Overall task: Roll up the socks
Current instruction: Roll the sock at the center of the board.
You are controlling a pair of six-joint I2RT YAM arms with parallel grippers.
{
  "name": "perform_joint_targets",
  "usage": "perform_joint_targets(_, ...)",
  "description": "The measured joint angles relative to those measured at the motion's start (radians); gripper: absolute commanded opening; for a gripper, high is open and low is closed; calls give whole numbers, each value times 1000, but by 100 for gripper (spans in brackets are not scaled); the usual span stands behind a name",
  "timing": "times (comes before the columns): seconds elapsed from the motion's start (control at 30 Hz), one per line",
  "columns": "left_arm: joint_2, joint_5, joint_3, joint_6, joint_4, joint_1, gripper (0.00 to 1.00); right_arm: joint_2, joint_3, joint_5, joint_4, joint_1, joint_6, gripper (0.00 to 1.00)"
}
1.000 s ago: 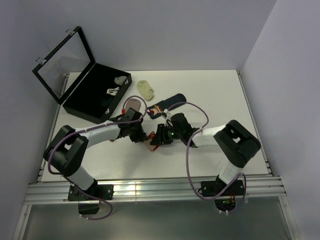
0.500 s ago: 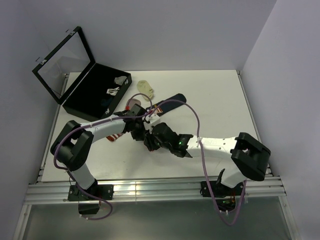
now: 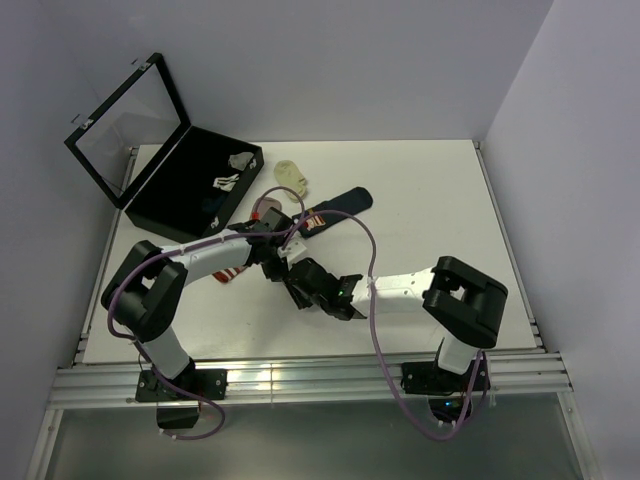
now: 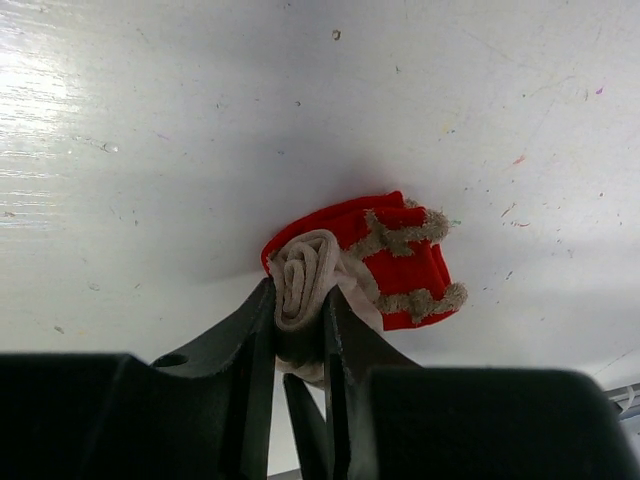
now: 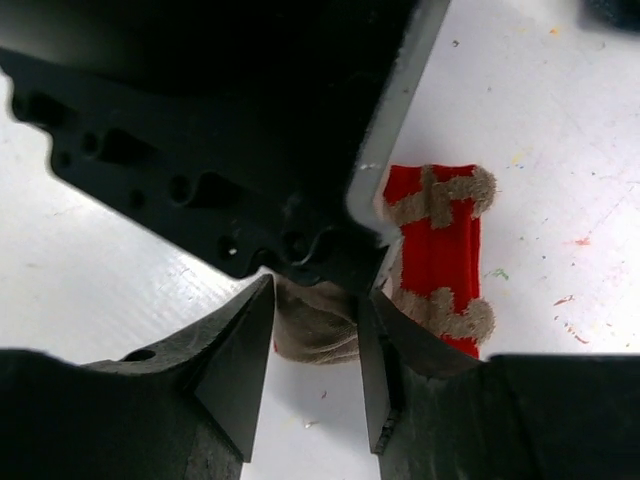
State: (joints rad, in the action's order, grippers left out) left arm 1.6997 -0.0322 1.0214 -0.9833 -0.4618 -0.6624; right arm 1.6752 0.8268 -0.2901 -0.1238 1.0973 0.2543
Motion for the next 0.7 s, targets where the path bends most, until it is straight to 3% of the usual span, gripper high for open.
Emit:
perform_joint_targets(0.2,0,8,0,-1,-2,0,23,18,-3,-26,-29,0,0,29)
perform_joint_targets(0.37,0,15,0,-3,-5,3,46,23,-33,-26,-90,1,13,1)
perform_joint_targets(0.5,-8,14,-5,-7,-6,15,58,19,-70,6,-164,-7,36,0)
perform_joint_targets(0.7,-103,12,-31,-29,7,50,63,-37,-168,208,-270,-99,112,0)
